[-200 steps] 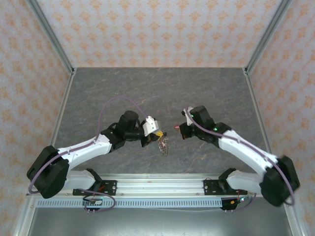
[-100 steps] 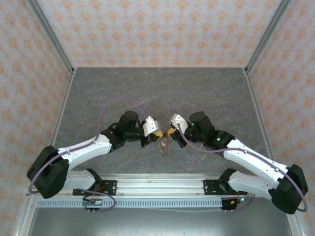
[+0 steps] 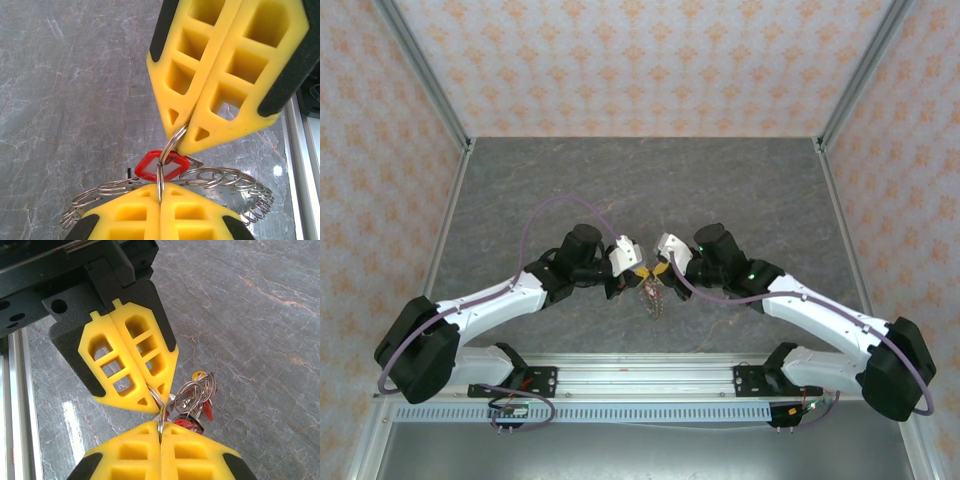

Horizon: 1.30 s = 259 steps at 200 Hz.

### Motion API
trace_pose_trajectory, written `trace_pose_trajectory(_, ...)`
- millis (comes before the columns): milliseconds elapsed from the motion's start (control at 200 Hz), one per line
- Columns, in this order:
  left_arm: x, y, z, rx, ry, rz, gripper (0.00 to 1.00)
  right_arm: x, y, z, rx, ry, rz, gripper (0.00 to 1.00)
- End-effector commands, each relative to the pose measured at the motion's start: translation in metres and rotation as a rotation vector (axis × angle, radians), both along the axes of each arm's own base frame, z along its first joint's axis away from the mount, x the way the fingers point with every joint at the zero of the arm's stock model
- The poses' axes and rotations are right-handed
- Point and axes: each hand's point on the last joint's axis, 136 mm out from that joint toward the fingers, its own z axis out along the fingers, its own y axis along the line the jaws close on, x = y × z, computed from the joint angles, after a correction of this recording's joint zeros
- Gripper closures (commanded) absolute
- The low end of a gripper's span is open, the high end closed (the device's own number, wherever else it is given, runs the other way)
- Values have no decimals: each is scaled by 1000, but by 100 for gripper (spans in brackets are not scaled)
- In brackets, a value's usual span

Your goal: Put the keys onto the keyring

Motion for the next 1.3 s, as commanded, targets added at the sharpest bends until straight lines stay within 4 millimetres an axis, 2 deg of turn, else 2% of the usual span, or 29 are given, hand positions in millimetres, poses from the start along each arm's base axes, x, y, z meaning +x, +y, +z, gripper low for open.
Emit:
trace_pose_trajectory(0, 5, -7, 26, -42, -78, -24, 100, -1, 16, 22, 65, -25, 54, 100)
trace_pose_trajectory(290, 6, -6, 25, -38, -76, -15, 100, -8, 17, 24, 76, -1, 81, 100)
trace_pose_trajectory(435, 5, -7, 26, -42, -76, -25, 100, 4, 16, 23, 68, -17, 20, 100)
trace_pose_trajectory(571, 3, -7, 27, -35, -78, -34, 100, 7, 19, 19, 50, 4, 16, 100)
trace_pose_trajectory(751, 1, -7, 34, -45, -96, -43, 100, 25, 5, 12, -13, -15, -113, 100)
trace_pose_trajectory(931, 1, -5, 35, -55, -109, -26, 100, 32, -15, -1, -126, -7, -198, 100)
trace_pose_trajectory(1176, 2, -6, 34, -63, -100, -27, 100, 36, -19, 0, -132, -1, -241, 100)
trace_pose_trajectory(1196, 2, -6, 34, -65, -103, -25, 100, 37, -19, -8, -157, 15, -246, 100)
trace_pose_trajectory(1291, 2, -6, 35, -67, -110, -24, 100, 39, -24, -14, -193, 43, -278, 100)
